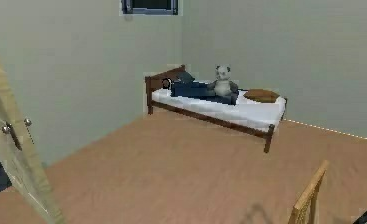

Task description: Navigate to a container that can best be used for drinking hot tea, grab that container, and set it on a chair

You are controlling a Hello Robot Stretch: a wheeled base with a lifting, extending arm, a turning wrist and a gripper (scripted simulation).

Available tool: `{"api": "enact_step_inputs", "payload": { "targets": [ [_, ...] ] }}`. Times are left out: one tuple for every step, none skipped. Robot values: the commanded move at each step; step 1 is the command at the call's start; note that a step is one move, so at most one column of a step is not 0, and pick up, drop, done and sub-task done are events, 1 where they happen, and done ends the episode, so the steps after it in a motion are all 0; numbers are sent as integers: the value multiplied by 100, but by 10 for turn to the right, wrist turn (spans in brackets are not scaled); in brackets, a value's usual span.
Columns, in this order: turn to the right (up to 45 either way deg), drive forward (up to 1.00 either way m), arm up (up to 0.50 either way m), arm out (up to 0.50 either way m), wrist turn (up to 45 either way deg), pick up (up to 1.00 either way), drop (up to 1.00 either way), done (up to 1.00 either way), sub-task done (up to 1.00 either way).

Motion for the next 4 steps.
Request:
{"api": "enact_step_inputs", "payload": {
  "targets": [
    [-420, 0, 0, 0, 0, 0, 0, 0, 0],
    [0, 0, 0, 46, 0, 0, 0, 0, 0],
    [0, 0, 0, 0, 450, 0, 0, 0, 0],
    [0, 0, 0, 0, 450, 0, 0, 0, 0]
  ]
}}
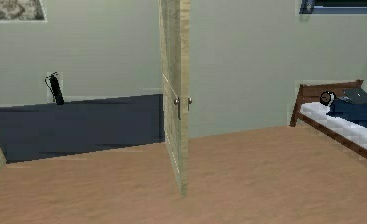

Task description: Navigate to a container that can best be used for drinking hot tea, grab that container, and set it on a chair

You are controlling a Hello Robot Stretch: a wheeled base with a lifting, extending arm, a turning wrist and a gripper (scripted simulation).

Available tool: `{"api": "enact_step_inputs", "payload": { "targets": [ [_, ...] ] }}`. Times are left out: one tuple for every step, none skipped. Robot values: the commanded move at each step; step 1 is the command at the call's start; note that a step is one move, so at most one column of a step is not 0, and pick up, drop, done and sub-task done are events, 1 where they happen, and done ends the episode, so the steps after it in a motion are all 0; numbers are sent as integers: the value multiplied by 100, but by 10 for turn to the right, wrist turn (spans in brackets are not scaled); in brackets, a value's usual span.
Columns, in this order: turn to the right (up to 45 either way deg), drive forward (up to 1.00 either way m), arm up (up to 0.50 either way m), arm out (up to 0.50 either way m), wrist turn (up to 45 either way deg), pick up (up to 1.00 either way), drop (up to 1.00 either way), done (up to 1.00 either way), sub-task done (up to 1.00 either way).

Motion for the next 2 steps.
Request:
{"api": "enact_step_inputs", "payload": {
  "targets": [
    [0, 0, 0, 0, 450, 0, 0, 0, 0],
    [0, 0, 0, 0, 180, 0, 0, 0, 0]
  ]
}}
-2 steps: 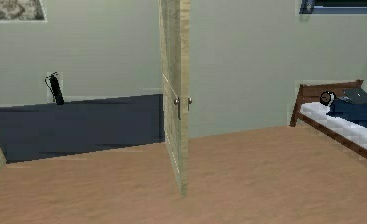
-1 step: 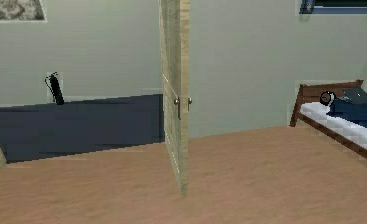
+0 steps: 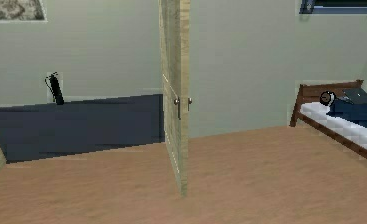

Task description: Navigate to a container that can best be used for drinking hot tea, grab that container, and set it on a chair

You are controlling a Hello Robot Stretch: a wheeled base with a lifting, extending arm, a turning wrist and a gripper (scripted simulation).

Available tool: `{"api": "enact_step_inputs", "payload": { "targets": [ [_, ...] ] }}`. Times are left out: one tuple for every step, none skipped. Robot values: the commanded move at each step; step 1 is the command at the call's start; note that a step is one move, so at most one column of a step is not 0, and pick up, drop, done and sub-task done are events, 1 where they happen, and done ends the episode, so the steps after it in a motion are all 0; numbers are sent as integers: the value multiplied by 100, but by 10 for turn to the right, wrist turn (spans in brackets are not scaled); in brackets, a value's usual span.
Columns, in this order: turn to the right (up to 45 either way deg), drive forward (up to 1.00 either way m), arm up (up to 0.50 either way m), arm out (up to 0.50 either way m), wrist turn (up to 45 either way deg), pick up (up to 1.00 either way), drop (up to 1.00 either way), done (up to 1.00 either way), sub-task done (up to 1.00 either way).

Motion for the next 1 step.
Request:
{"api": "enact_step_inputs", "payload": {
  "targets": [
    [0, 0, -32, 0, 0, 0, 0, 0, 0]
  ]
}}
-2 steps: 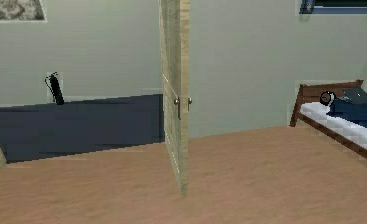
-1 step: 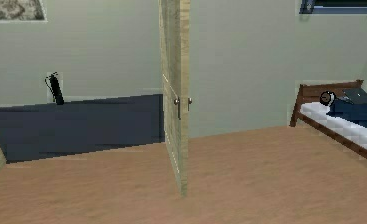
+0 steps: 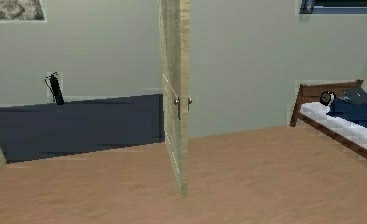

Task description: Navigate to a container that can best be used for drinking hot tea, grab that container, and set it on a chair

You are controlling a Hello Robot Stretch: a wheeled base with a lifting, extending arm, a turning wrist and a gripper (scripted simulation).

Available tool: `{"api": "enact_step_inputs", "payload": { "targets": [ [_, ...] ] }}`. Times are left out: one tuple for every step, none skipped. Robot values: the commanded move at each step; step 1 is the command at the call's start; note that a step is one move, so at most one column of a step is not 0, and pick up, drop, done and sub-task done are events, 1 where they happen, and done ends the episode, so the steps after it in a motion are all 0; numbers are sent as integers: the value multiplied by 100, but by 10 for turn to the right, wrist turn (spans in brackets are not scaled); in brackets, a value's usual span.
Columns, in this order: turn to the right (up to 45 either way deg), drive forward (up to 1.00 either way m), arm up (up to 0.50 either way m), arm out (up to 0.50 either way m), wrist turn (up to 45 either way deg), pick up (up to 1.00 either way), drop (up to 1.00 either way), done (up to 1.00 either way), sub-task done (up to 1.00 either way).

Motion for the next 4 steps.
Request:
{"api": "enact_step_inputs", "payload": {
  "targets": [
    [0, 0, -32, 0, 0, 0, 0, 0, 0],
    [0, 0, 0, 0, 0, 0, 100, 0, 0],
    [0, 0, 10, 0, 0, 0, 0, 0, 0],
    [0, 0, 0, -8, 0, 0, 0, 0, 0]
  ]
}}
